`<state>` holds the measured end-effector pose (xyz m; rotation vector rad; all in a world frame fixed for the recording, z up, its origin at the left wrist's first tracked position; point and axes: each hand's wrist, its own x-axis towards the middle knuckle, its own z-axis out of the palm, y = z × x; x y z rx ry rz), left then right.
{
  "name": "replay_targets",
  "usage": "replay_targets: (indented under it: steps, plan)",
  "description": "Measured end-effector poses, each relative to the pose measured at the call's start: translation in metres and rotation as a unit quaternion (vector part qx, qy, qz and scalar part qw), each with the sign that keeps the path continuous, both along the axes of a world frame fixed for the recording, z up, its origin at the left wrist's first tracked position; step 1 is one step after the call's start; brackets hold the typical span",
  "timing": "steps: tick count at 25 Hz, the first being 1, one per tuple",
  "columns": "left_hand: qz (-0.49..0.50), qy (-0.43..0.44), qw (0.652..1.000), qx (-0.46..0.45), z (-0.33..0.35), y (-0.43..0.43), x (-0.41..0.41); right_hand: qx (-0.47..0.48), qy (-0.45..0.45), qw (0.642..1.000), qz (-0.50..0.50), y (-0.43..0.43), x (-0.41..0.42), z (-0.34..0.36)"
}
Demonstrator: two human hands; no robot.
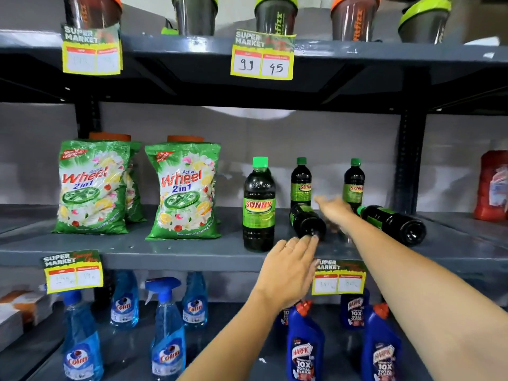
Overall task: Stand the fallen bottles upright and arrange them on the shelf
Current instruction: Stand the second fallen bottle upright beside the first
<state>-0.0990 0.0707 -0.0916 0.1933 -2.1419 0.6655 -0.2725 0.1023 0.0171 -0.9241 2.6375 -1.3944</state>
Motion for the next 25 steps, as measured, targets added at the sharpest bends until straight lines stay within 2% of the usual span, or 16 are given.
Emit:
replay_targets:
  steps: [2,5,8,12,16,19,21,23,25]
  plan:
    - [0.036,0.017,0.999,0.026,-0.006,-0.003,-0.007,0.042,-0.083,0.994,0.06,-0.008,0.003,0.003]
    - [0.038,0.036,0.998,0.021,-0.011,-0.006,-0.011,0.074,-0.133,0.983,0.103,-0.012,0.007,0.004]
    - [0.044,0.055,0.997,-0.002,-0.014,-0.006,-0.011,0.002,-0.154,0.982,0.107,-0.01,0.002,0.001]
    - [0.034,0.066,0.997,0.0,-0.014,-0.007,-0.013,-0.099,-0.029,0.994,0.03,-0.01,-0.013,-0.003]
    - [0.033,0.059,0.998,0.006,-0.015,-0.007,-0.013,-0.126,0.118,0.984,0.049,-0.001,-0.016,-0.016]
    - [0.036,0.056,0.998,0.009,-0.014,-0.006,-0.013,-0.131,0.15,0.978,0.062,0.001,-0.013,-0.027]
    - [0.037,0.056,0.998,0.012,-0.014,-0.006,-0.012,-0.117,0.126,0.982,0.074,0.001,-0.015,-0.023]
    - [0.04,0.058,0.997,0.016,-0.014,-0.004,-0.011,-0.117,0.042,0.984,0.131,0.004,-0.018,-0.014]
    - [0.044,0.061,0.997,0.017,-0.013,-0.004,-0.011,-0.144,-0.044,0.969,0.195,0.008,-0.021,-0.009]
